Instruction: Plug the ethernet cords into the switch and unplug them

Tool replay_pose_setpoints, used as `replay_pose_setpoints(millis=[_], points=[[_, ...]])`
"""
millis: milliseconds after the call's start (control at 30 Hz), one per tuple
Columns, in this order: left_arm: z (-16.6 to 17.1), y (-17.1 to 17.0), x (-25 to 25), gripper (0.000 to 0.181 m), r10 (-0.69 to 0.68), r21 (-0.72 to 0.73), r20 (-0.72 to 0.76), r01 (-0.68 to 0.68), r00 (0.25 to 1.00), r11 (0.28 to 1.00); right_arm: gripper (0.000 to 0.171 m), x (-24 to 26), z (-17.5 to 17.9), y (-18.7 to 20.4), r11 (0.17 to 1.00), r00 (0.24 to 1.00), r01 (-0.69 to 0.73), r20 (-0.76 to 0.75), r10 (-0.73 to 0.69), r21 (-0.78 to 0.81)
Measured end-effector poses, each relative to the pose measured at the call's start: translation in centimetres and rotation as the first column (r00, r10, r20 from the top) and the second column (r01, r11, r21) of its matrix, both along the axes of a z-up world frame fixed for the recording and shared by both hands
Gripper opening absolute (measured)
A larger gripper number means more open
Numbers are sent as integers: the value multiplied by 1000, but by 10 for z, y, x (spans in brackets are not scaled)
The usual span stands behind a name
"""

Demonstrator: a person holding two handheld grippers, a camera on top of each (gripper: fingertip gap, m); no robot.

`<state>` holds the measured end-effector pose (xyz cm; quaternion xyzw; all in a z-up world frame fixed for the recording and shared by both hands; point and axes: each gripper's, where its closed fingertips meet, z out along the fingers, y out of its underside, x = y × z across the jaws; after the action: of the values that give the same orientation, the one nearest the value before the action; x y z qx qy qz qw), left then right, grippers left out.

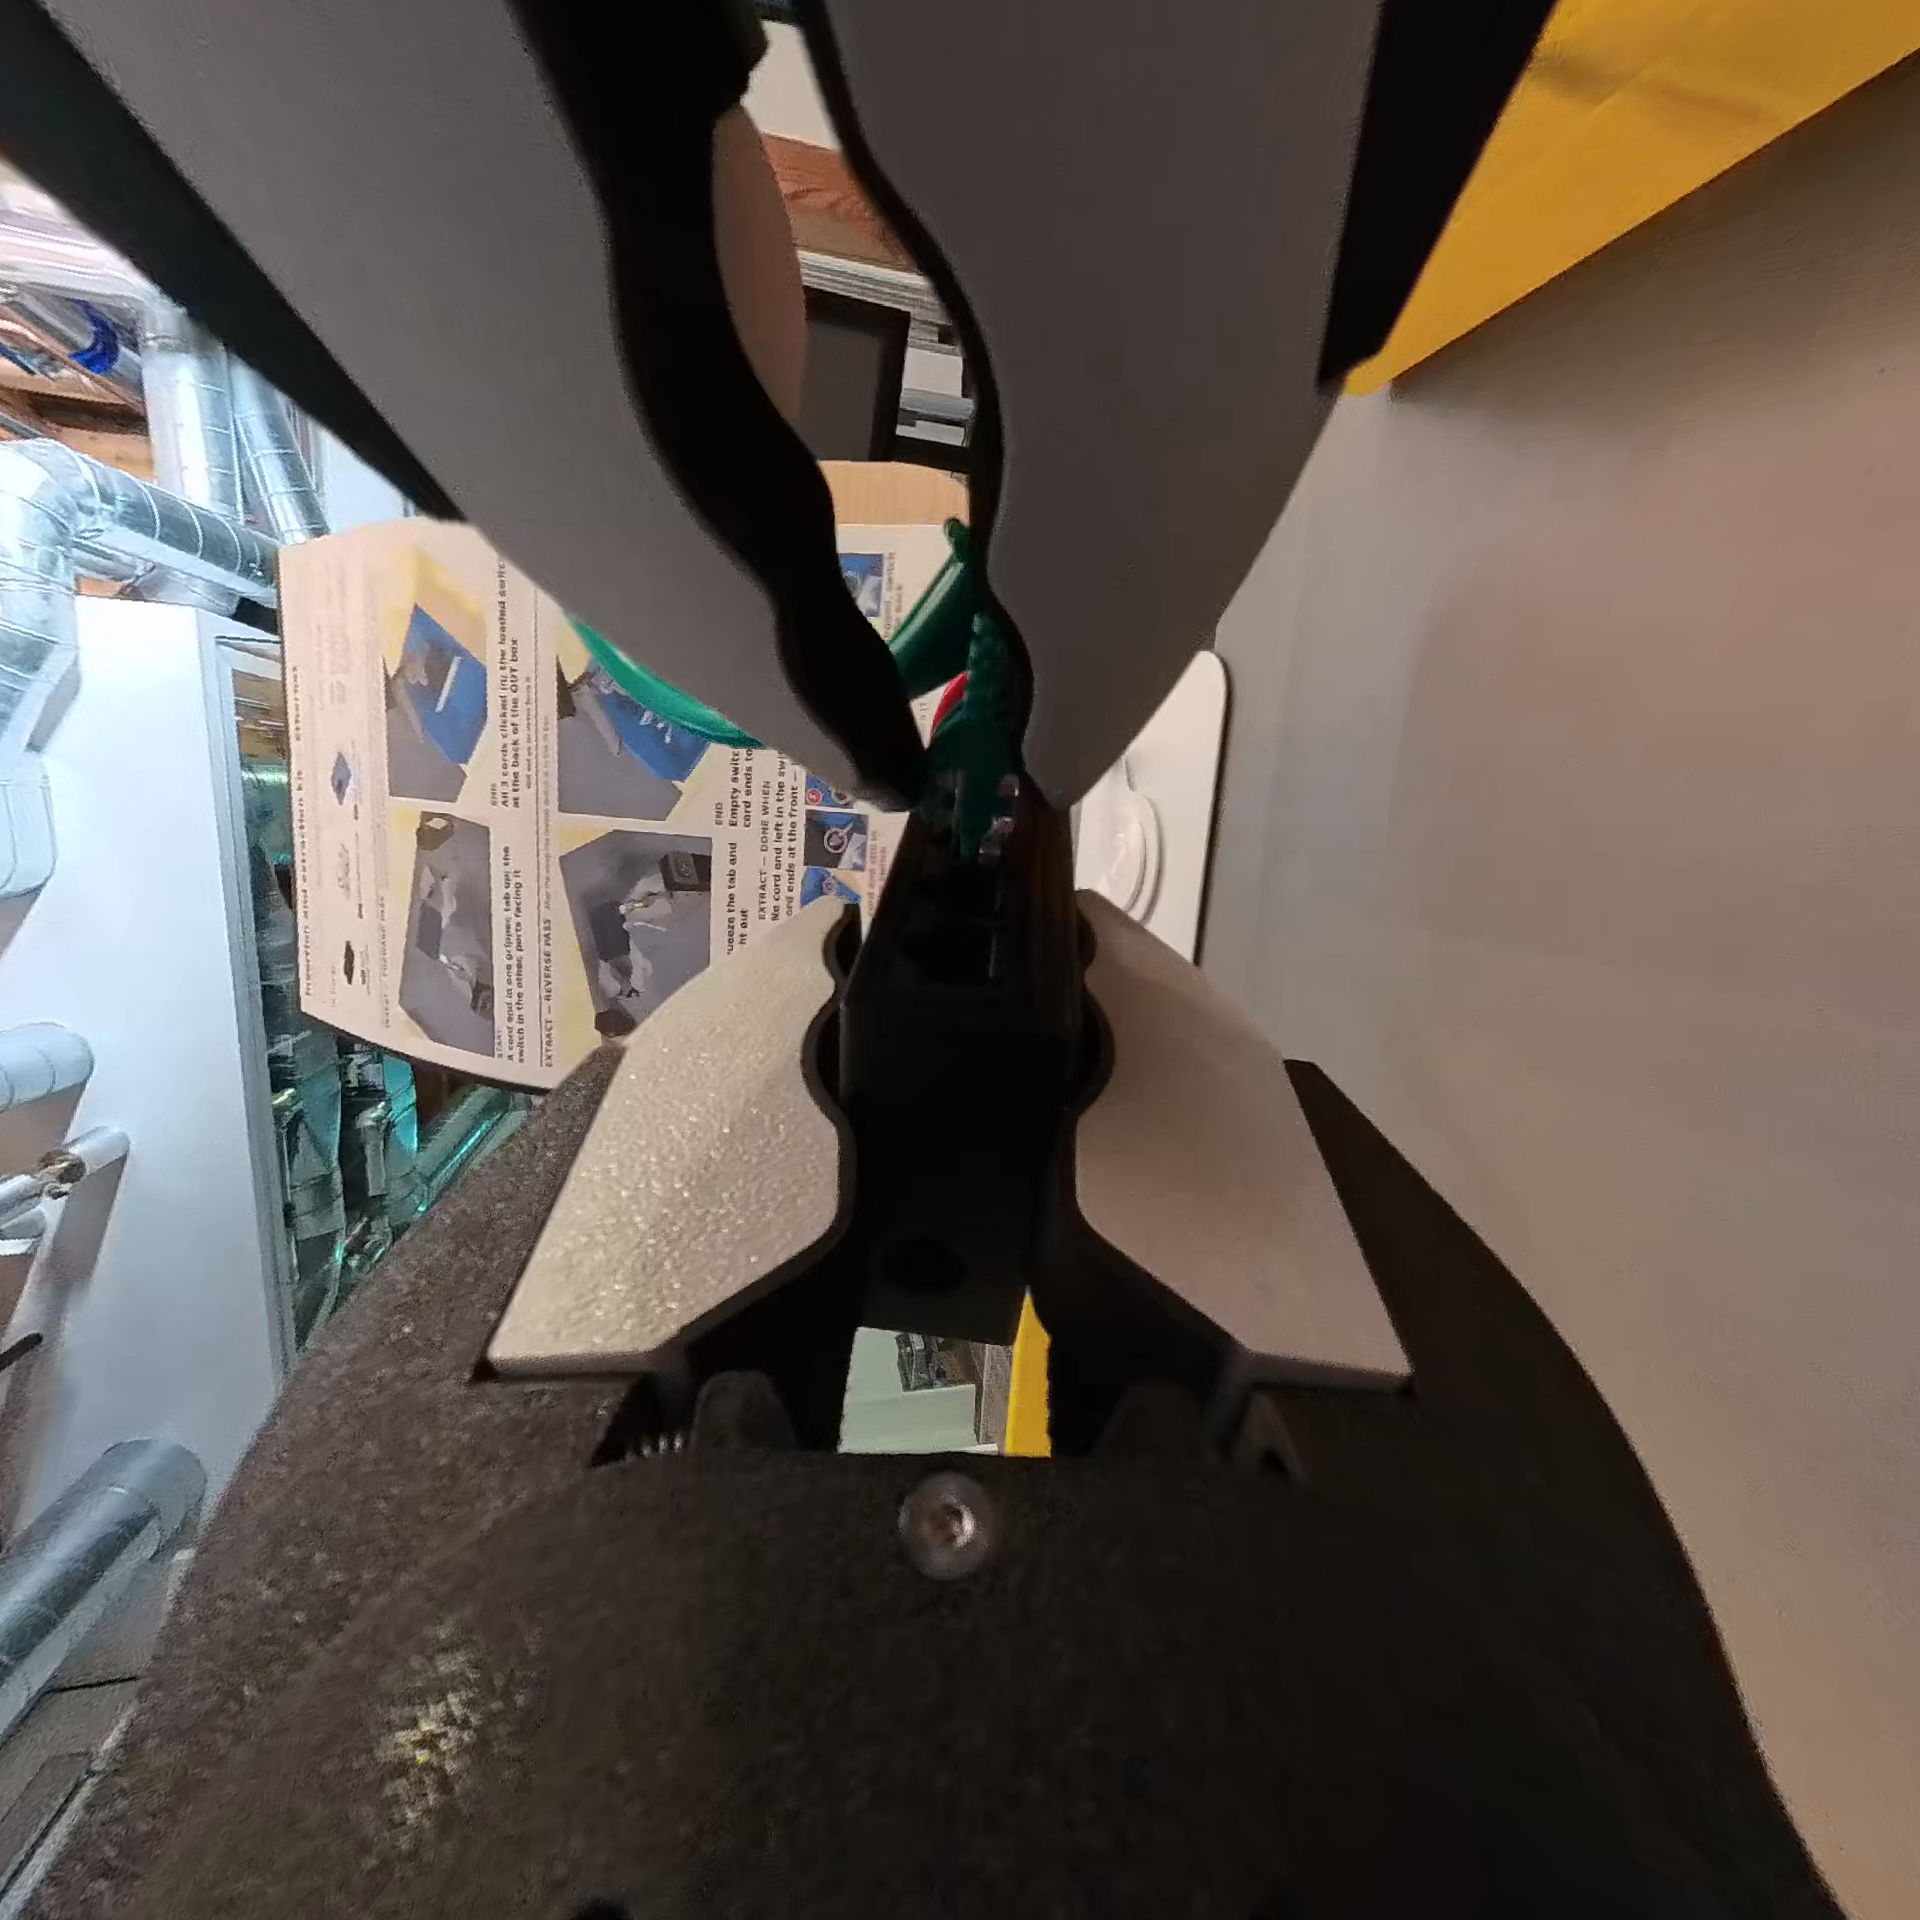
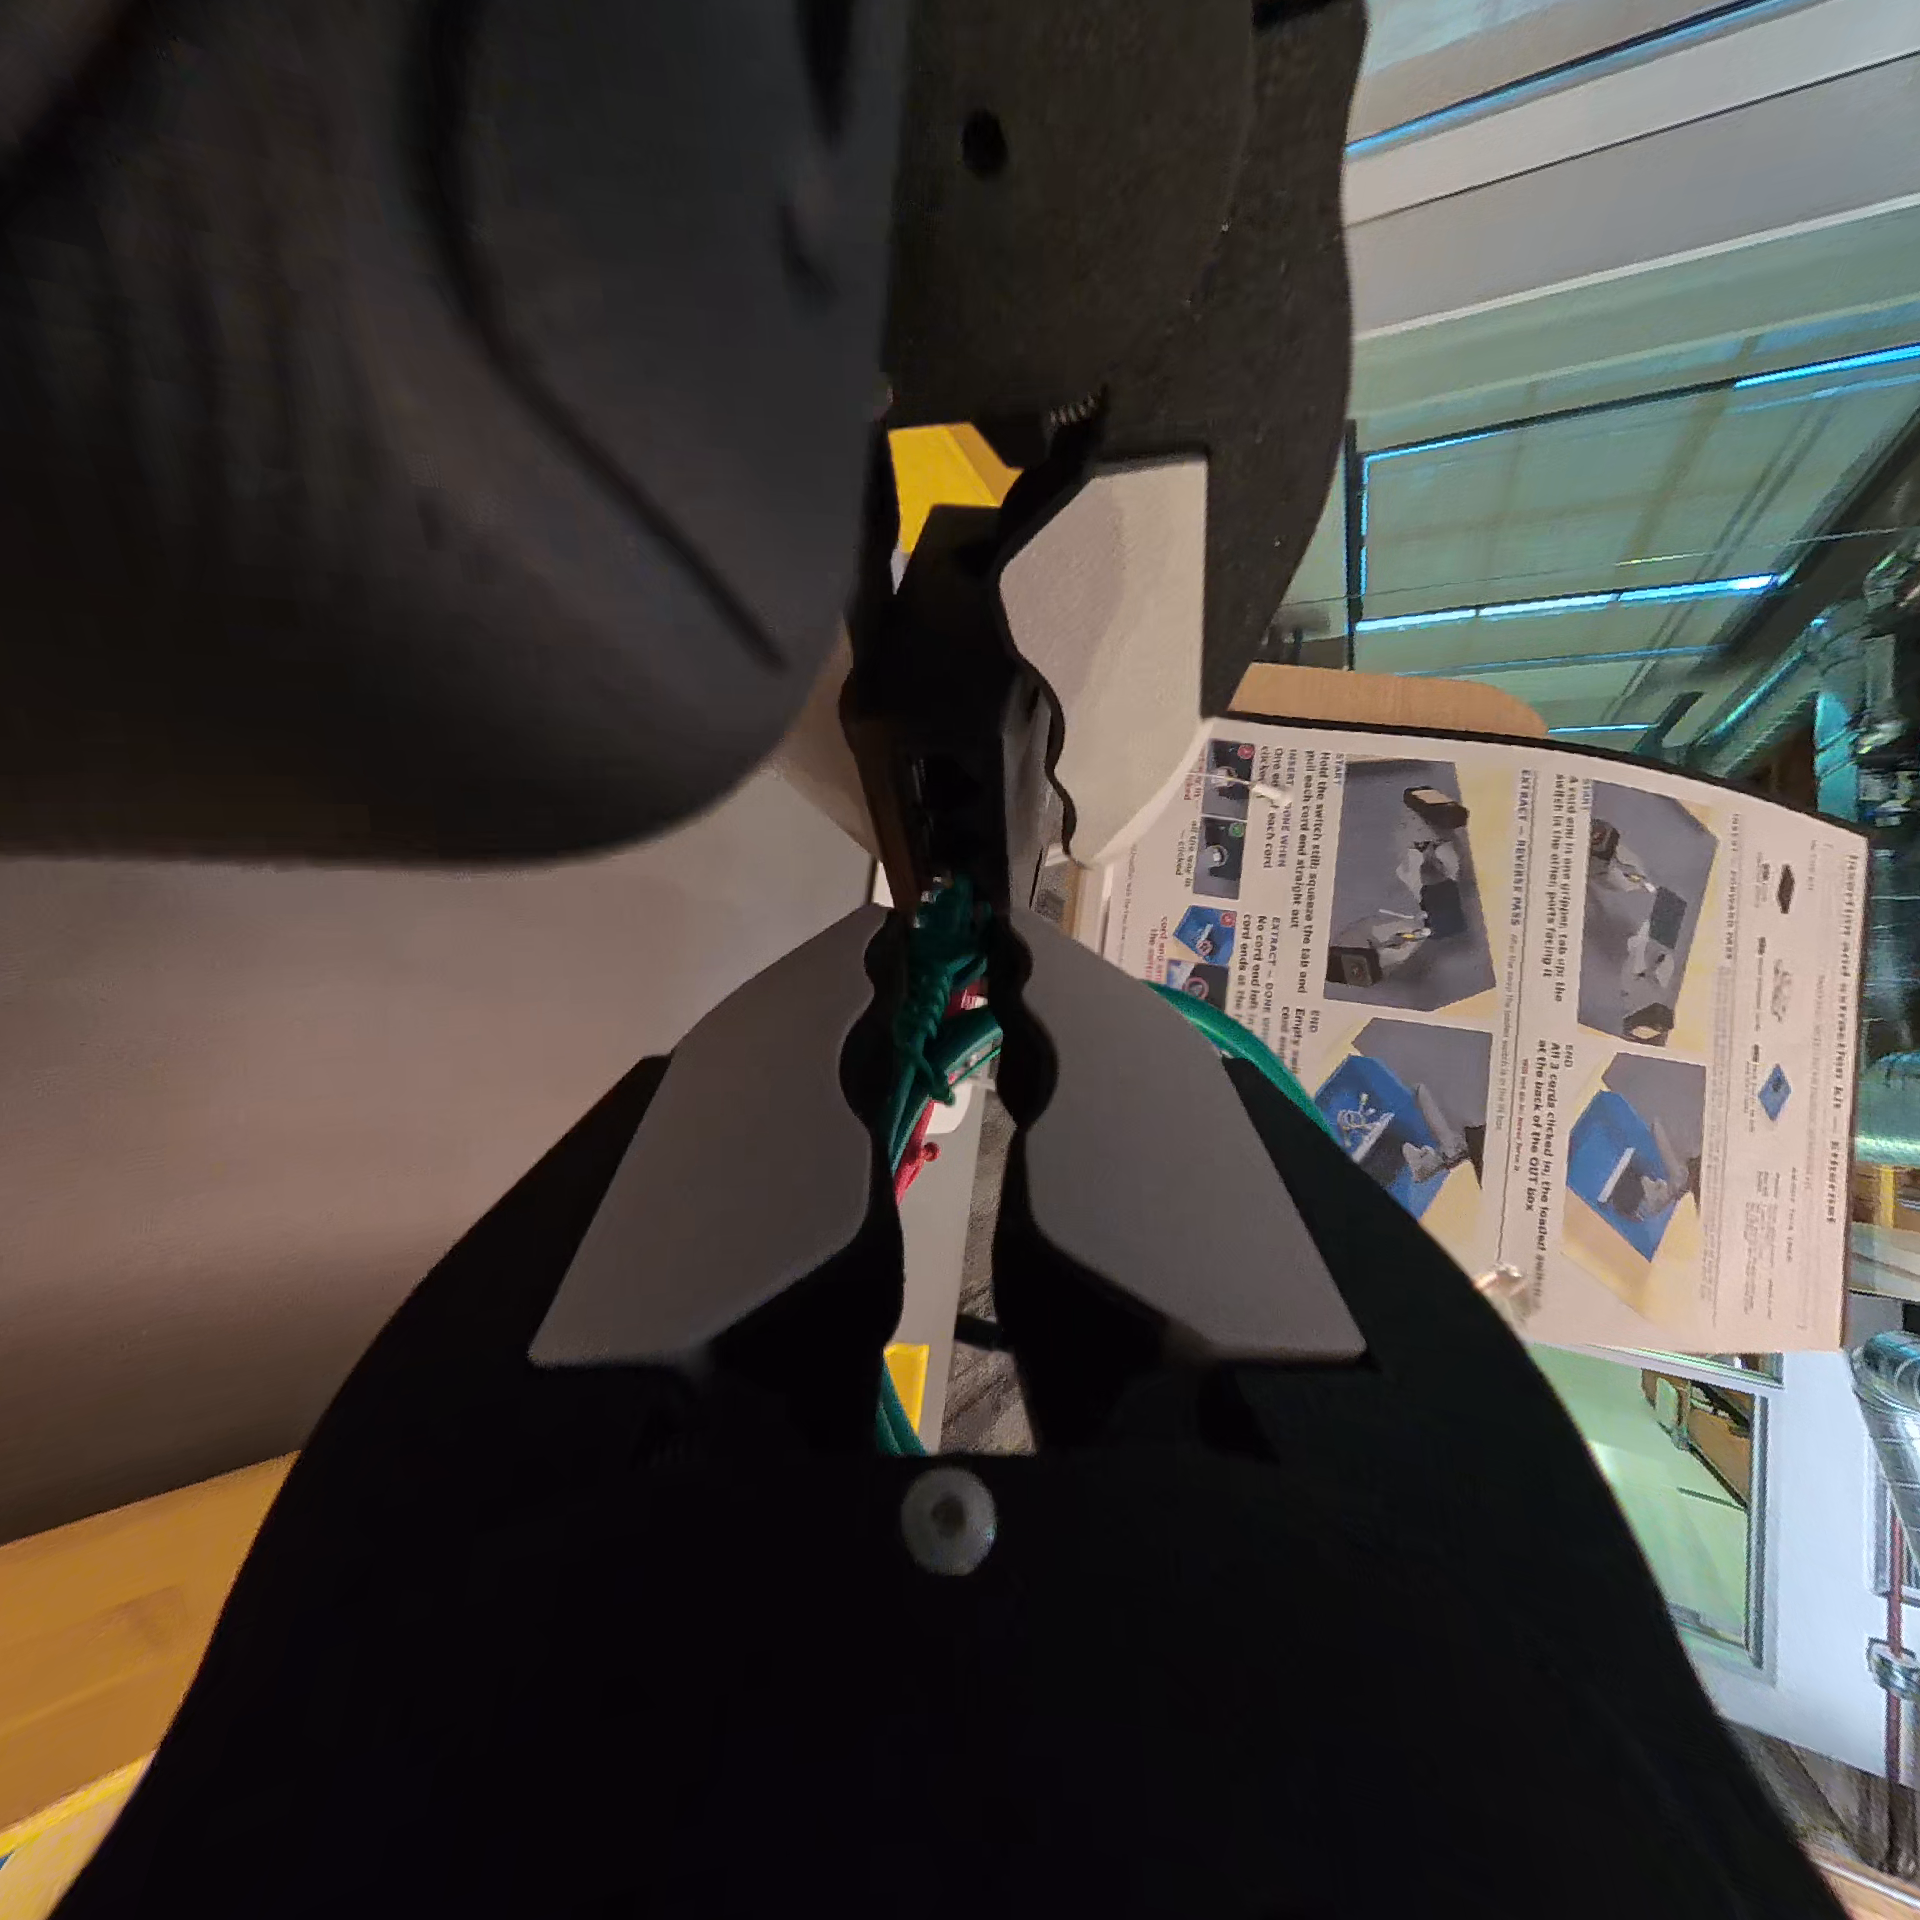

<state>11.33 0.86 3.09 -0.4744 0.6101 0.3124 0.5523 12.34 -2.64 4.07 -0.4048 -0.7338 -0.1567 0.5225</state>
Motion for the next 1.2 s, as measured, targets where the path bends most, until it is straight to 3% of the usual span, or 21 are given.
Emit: replay_pose_setpoints(millis=[333, 467, 700, 833, 1000, 1200], points=[[-4, -2, 2, 36, 0, -28, -15, -1, 1000, 1000, 15, 2, -3, -1, 1000, 999, 0, 35, 0, 0], [7, 1, -5, 36, 33, 29, -16, -32, 999, 999, 16, -3, 5, 2, 997, 1000, -6, -3, 7, 71], [15, 0, 0, 37, -24, 115, 33, 20, 999, 993, 15, -1, 13, 1, 992, 1000, 22, 5, -23, 123], [12, 2, -1, 35, -10, 82, 40, 7, 999, 997, 16, -1, 11, 3, 991, 1000, 21, 16, -24, 129], [17, 0, -2, 35, -15, 80, 59, 10, 998, 997, 25, -3, 19, 2, 988, 999, 7, -43, -1, 153], [19, -2, -2, 35, -4, 93, 48, -1, 999, 996, 18, -2, 17, 0, 991, 999, -9, -33, 14, 137]])
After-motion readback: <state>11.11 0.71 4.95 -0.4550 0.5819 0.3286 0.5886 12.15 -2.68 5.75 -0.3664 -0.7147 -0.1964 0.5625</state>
